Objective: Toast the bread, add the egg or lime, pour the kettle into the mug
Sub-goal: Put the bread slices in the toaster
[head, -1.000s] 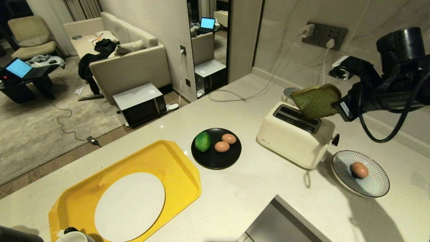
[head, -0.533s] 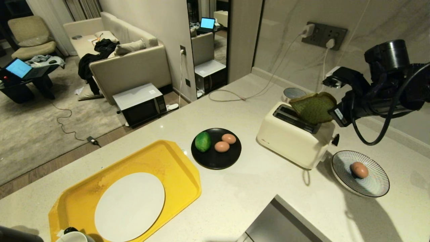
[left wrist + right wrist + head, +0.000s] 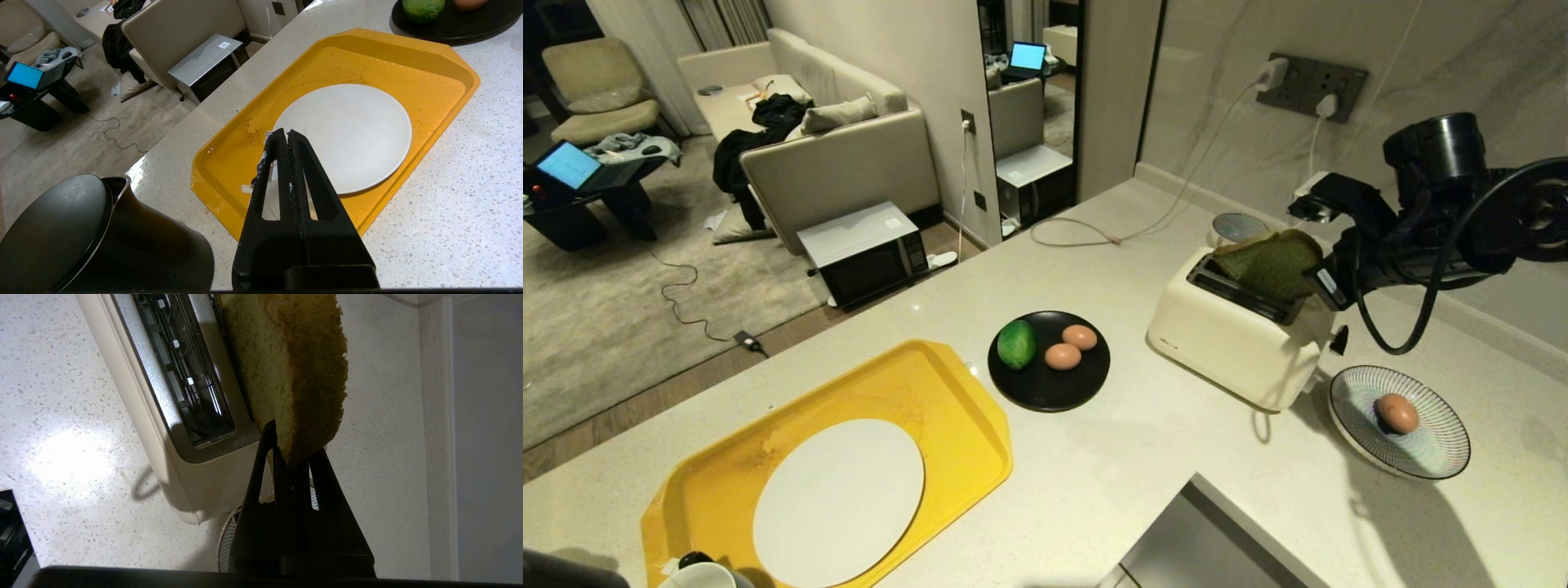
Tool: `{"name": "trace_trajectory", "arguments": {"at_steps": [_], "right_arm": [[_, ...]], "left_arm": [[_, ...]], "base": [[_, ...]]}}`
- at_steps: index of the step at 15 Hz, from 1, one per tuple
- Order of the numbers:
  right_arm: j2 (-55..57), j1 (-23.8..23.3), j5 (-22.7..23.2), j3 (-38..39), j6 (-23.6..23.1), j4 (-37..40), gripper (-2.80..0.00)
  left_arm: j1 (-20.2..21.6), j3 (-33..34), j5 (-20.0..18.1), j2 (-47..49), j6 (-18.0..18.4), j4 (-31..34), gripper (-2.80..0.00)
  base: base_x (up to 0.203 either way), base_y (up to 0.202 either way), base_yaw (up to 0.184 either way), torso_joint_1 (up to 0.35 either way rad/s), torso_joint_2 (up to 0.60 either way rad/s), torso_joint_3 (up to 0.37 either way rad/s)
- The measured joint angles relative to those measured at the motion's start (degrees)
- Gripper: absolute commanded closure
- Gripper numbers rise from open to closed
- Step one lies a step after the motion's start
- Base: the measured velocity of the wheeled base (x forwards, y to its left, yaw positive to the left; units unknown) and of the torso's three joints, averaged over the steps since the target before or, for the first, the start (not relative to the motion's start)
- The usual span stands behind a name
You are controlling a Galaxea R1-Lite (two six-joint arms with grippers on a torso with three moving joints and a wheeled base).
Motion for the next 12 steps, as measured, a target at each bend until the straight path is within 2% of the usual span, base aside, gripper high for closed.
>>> {"name": "trace_trajectory", "arguments": {"at_steps": [4,5,6,12], "right_arm": [[1.2,0.0,0.0,0.0,-0.9,-0.1,0.00],[1.5,0.0,-0.1,0.0,-0.9,-0.1,-2.64],[1.6,0.0,-0.1,0.0,-0.9,-0.1,-2.80],[1.7,-0.1,0.3,0.2,-0.5,-0.1,-2.80]], "left_arm": [[0.0,0.0,0.0,0.0,0.0,0.0,0.00],[0.0,0.0,0.0,0.0,0.0,0.0,0.00],[0.0,0.0,0.0,0.0,0.0,0.0,0.00],[0.0,0.0,0.0,0.0,0.0,0.0,0.00]], "base": [[0.000,0.000,0.000,0.000,0.00,0.000],[0.000,0.000,0.000,0.000,0.00,0.000],[0.000,0.000,0.000,0.000,0.00,0.000],[0.000,0.000,0.000,0.000,0.00,0.000]]}}
